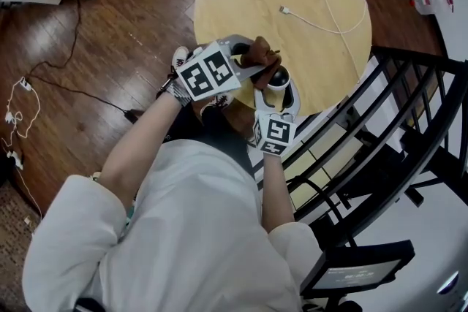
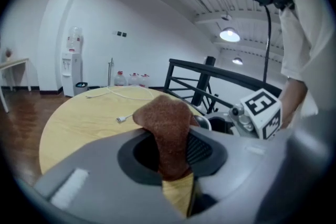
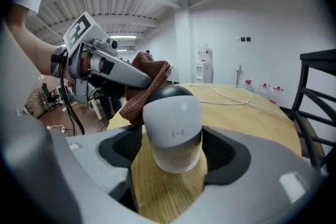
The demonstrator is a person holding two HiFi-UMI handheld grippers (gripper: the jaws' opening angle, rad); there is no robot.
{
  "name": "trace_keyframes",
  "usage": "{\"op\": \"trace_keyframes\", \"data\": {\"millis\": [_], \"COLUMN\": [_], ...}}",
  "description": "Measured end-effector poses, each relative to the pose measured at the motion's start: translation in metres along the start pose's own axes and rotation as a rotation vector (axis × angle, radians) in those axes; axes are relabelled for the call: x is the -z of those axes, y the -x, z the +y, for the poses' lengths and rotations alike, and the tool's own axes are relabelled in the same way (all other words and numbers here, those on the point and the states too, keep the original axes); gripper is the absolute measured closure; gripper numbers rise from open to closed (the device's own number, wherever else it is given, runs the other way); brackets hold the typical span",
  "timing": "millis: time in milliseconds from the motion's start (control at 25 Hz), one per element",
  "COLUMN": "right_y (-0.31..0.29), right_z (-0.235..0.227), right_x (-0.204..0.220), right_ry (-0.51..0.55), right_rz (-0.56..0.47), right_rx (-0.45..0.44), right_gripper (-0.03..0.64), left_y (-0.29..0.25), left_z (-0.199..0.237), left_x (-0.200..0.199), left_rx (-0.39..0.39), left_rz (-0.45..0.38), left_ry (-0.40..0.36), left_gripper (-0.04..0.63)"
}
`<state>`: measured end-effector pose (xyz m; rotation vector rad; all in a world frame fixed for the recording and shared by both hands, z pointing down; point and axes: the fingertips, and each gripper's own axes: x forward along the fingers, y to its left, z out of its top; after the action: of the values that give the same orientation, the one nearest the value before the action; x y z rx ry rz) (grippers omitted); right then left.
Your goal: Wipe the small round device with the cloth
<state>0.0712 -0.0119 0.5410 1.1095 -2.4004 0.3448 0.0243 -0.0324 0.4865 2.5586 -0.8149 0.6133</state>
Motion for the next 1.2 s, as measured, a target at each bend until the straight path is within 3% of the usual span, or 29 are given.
{"op": "trace_keyframes", "data": {"millis": [160, 320, 480, 640, 960, 1200], "right_y": [0.009, 0.015, 0.008, -0.004, -0.012, -0.016], "right_z": [-0.002, -0.002, -0.009, -0.006, 0.008, 0.009], "right_x": [0.008, 0.01, 0.005, 0.011, 0.017, 0.015], "right_ry": [0.087, 0.202, 0.254, 0.345, 0.414, 0.442], "right_rz": [0.018, 0.059, 0.08, 0.121, 0.17, 0.199], "right_rx": [-0.156, -0.281, -0.318, -0.344, -0.431, -0.518], "right_gripper": [0.238, 0.238, 0.238, 0.238, 0.238, 0.238], "left_y": [-0.017, -0.032, -0.039, -0.041, -0.05, -0.061], "left_z": [-0.011, -0.019, -0.016, -0.011, -0.005, 0.006], "left_x": [0.007, 0.025, 0.04, 0.048, 0.064, 0.073], "left_rx": [0.005, -0.013, -0.049, -0.069, -0.126, -0.164], "left_rz": [0.071, 0.117, 0.166, 0.174, 0.221, 0.294], "left_ry": [-0.072, -0.07, -0.065, 0.024, 0.043, -0.004], "left_gripper": [0.491, 0.492, 0.491, 0.491, 0.492, 0.491]}}
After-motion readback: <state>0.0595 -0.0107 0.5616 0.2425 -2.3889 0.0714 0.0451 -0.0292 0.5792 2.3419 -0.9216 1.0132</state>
